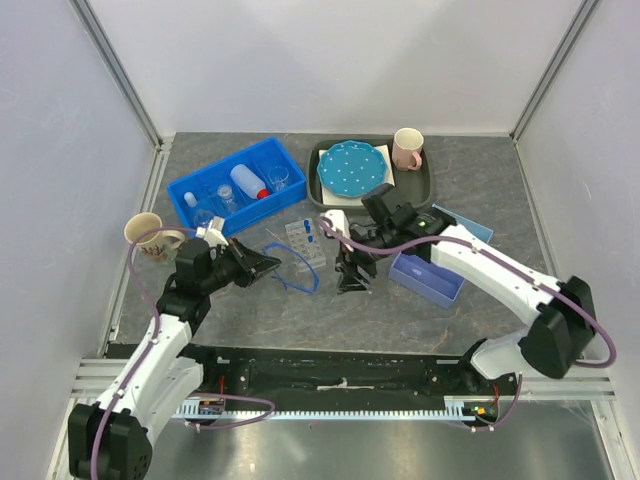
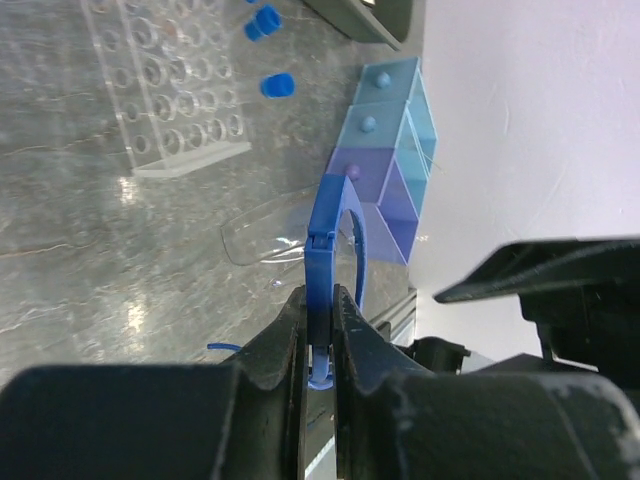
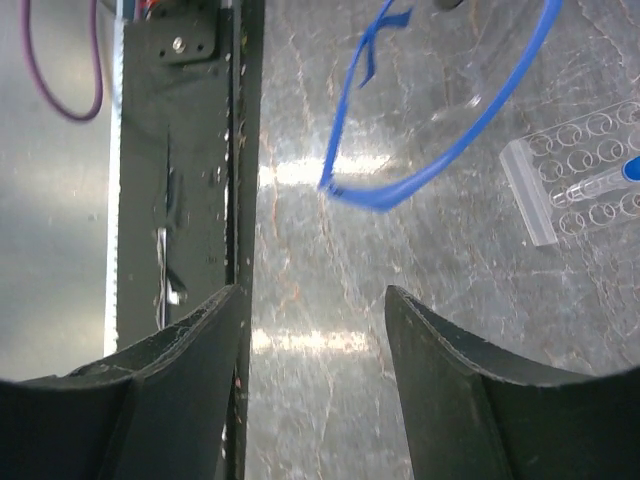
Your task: Organize the chemistry lab equipment
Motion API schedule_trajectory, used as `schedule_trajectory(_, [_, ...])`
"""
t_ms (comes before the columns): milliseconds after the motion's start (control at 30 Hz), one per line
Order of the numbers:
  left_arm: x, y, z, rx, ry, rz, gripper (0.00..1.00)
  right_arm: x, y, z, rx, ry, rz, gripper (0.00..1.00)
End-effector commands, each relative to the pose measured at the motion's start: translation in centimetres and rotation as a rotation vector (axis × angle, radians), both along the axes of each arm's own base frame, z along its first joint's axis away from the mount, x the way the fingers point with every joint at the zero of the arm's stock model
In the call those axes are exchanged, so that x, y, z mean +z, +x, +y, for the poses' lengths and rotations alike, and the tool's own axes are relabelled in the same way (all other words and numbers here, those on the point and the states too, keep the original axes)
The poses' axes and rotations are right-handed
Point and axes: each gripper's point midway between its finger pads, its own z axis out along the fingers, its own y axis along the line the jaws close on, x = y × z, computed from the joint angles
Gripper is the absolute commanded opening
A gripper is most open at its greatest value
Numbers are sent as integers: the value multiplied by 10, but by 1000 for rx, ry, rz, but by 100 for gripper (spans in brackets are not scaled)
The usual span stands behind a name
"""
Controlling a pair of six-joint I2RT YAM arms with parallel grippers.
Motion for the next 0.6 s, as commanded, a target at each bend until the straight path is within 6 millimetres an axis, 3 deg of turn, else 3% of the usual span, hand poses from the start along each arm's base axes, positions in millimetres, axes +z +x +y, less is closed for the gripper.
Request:
schedule_trajectory(0, [39, 4, -19, -60, -69, -123, 2, 19, 32, 39, -171, 42, 54, 67])
schedule_trajectory(67, [42, 4, -25, -68, -77, -133, 2, 24, 39, 47, -201, 59, 62, 66])
schedule_trajectory(300, [40, 6, -44, -80, -104, -134, 2, 1, 39, 61, -254, 28, 184, 59])
schedule_trajectory(400, [40, 9, -52, -81, -113, -129, 2, -8, 39, 62, -270, 13, 206, 51])
schedule_trajectory(567, [36, 16, -55, -40, -113, -114, 2, -14, 38, 61, -286, 4, 221, 28])
